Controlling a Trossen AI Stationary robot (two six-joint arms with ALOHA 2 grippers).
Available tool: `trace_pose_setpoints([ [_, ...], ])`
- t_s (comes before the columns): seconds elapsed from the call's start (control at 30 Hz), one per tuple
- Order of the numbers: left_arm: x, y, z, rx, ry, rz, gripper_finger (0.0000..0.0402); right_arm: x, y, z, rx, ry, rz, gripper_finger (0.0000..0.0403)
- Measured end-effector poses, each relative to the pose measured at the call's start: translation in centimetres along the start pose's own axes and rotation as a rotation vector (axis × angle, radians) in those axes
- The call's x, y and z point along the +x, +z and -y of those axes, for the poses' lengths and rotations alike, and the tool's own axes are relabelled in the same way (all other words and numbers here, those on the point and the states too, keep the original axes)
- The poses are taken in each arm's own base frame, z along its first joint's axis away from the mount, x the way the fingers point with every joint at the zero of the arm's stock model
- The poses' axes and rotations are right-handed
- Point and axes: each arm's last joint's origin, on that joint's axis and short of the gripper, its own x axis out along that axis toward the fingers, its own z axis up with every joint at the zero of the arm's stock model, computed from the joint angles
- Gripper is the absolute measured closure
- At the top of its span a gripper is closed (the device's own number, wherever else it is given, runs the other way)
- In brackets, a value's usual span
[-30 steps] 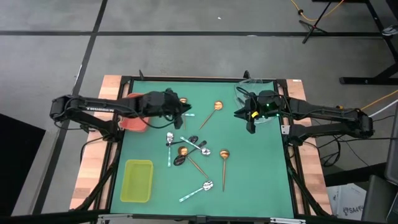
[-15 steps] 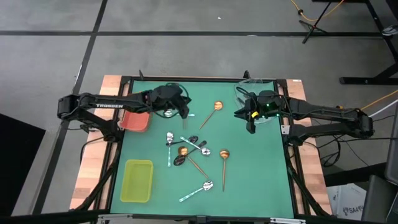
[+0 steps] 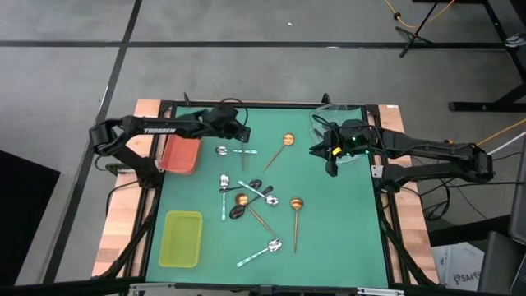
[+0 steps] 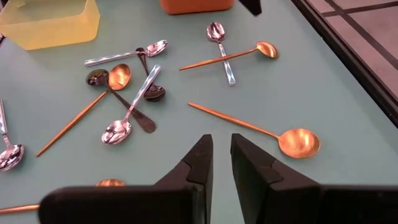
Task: Sort silverware by color (type)
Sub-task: Put the gold spoon into the orange bin
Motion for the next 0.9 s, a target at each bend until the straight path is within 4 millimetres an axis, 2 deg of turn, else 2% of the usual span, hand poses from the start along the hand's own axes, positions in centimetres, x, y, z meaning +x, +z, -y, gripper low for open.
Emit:
trace_pose_setpoints([
  [0.3, 2.4, 0.1, -2.2, -0.076, -0.008, -0.130, 0.0363, 0.0, 0.0, 0.0, 0.000, 0.000, 0.000, 0.0352],
  [0.47, 2.8, 0.0, -2.5, -0.155, -0.003, -0.155, 0.0363, 0.0, 0.0, 0.0, 0.000, 0.000, 0.000, 0.0352],
  [0.9, 2.7, -0.6, -3.0, -0.208, 0.069, -0.200, 0.0363, 0.0, 0.0, 0.0, 0.000, 0.000, 0.000, 0.0352],
])
